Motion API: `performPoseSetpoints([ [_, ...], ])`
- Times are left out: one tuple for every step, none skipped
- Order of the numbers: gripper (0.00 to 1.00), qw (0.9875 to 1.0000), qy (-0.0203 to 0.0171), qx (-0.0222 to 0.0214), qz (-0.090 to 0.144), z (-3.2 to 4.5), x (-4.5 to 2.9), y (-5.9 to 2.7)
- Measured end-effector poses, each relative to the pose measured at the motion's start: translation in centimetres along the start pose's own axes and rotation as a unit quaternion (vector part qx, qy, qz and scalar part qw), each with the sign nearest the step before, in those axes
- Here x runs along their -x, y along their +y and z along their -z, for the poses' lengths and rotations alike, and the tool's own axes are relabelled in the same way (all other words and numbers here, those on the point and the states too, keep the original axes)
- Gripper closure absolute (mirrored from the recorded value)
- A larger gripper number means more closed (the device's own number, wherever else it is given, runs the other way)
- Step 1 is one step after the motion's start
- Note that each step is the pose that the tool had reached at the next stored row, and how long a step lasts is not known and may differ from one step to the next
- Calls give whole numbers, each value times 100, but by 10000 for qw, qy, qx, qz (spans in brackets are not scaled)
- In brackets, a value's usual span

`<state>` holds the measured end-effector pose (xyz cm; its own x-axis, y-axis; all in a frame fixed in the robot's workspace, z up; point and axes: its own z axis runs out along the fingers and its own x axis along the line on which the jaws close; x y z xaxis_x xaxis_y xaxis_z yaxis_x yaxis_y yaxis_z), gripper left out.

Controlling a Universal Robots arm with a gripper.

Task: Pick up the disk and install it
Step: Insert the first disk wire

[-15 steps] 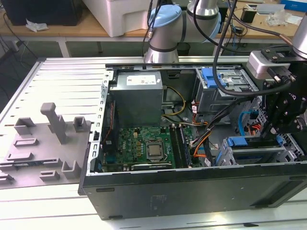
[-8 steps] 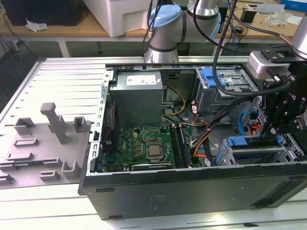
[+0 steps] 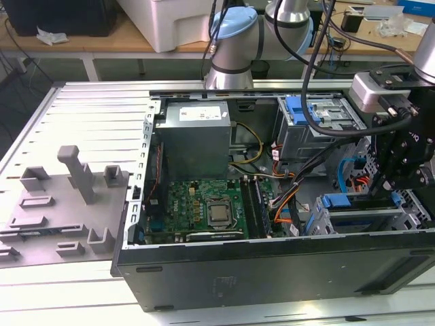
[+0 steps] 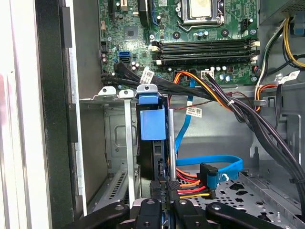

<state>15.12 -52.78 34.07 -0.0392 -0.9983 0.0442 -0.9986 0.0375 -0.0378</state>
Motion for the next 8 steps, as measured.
performPoseSetpoints([
  [84, 10000, -1, 0, 0, 1, 0, 0],
  [84, 10000, 0, 0, 0, 4, 0, 0],
  [84, 10000, 0, 0, 0, 6, -1, 0],
  [84, 10000, -1, 0, 0, 8, 0, 0],
  [84, 10000, 0, 0, 0, 10, 0, 0],
  [84, 10000, 0, 0, 0, 14, -1, 0],
  [84, 10000, 0, 0, 0, 16, -1, -1],
  [84, 10000, 1, 0, 0, 19, -2, -1],
])
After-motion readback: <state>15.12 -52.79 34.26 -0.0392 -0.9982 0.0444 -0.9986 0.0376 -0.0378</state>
